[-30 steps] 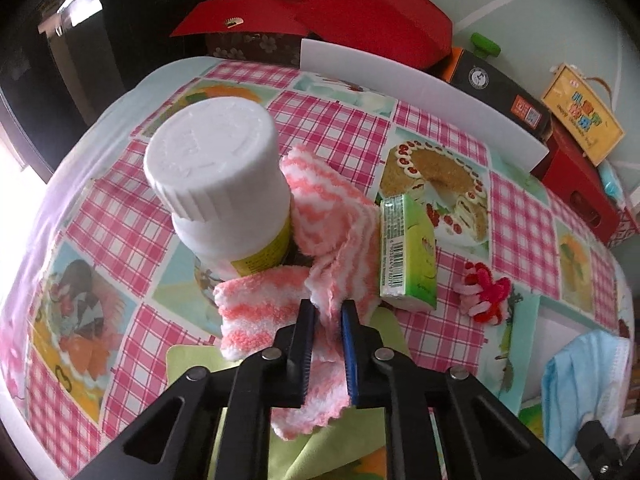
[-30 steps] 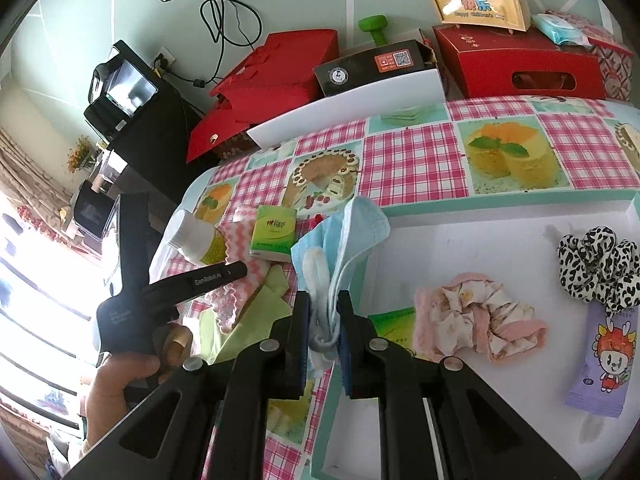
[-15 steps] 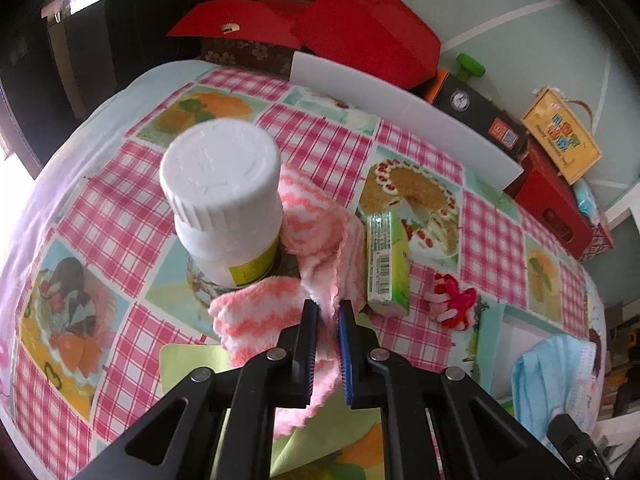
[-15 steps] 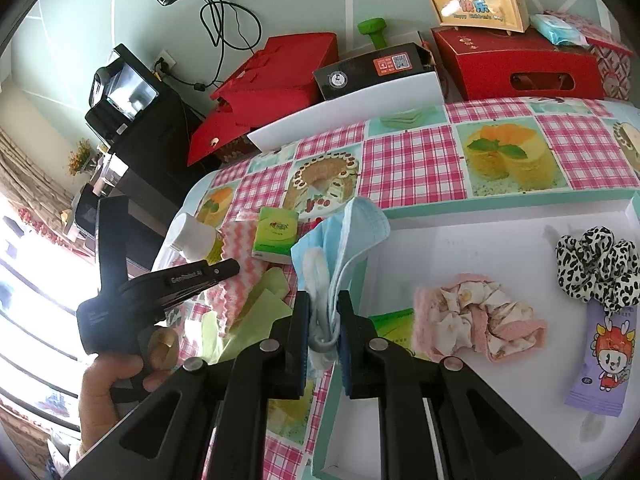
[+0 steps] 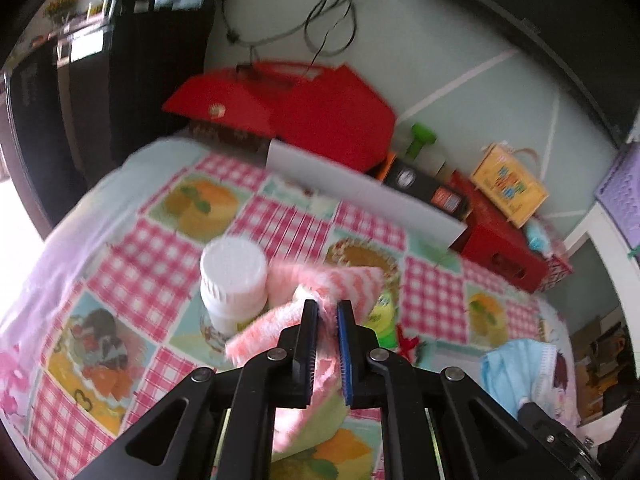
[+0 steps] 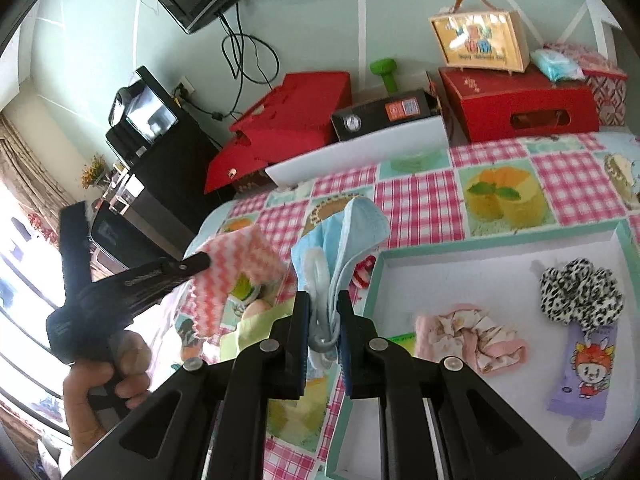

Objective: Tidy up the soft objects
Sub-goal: 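Carry the zigzag towel and the face mask over the tray with both tools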

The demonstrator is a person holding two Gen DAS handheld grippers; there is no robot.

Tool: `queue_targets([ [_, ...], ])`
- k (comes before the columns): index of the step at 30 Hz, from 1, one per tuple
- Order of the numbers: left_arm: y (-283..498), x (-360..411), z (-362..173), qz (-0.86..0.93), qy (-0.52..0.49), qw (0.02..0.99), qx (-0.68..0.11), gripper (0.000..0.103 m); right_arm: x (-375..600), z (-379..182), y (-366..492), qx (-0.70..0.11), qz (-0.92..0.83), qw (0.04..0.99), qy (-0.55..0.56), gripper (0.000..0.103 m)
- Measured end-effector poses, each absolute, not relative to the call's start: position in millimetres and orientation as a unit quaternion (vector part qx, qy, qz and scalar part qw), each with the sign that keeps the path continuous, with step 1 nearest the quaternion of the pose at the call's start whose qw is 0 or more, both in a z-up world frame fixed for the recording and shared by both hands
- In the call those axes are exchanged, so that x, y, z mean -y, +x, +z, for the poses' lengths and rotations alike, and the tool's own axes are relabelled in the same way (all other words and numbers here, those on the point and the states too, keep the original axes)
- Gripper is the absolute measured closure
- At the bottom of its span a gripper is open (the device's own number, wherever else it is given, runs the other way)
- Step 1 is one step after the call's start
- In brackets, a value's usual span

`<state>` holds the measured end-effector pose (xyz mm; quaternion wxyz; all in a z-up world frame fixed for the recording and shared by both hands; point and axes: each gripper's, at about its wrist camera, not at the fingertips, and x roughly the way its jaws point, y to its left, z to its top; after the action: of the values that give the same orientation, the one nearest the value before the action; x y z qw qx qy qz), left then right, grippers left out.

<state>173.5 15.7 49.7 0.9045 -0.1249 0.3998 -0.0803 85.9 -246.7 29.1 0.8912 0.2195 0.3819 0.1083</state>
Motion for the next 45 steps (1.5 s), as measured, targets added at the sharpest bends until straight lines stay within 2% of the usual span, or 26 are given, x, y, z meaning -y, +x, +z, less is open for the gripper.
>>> queue_targets([
  [13, 126, 1, 109, -0.127, -0.088, 0.938, -0.311, 0.092, 280, 76, 50, -0.305, 0.063, 0.926, 0.215, 0.09],
  [21, 102, 36, 127, -0.175, -0.055, 0.943, -0.277, 0.092, 327, 85, 28, -0.272, -0.005, 0.935, 0.229, 0.09],
  [35, 75, 143, 99, -0.281, 0.044, 0.912, -0.297, 0.092, 420, 71, -16, -0.26, -0.142, 0.912, 0.285, 0.09],
  [45, 65, 183, 69, -0.314, 0.079, 0.89, -0.32, 0.092, 433, 34, 2, -0.328, -0.185, 0.889, 0.26, 0.089],
])
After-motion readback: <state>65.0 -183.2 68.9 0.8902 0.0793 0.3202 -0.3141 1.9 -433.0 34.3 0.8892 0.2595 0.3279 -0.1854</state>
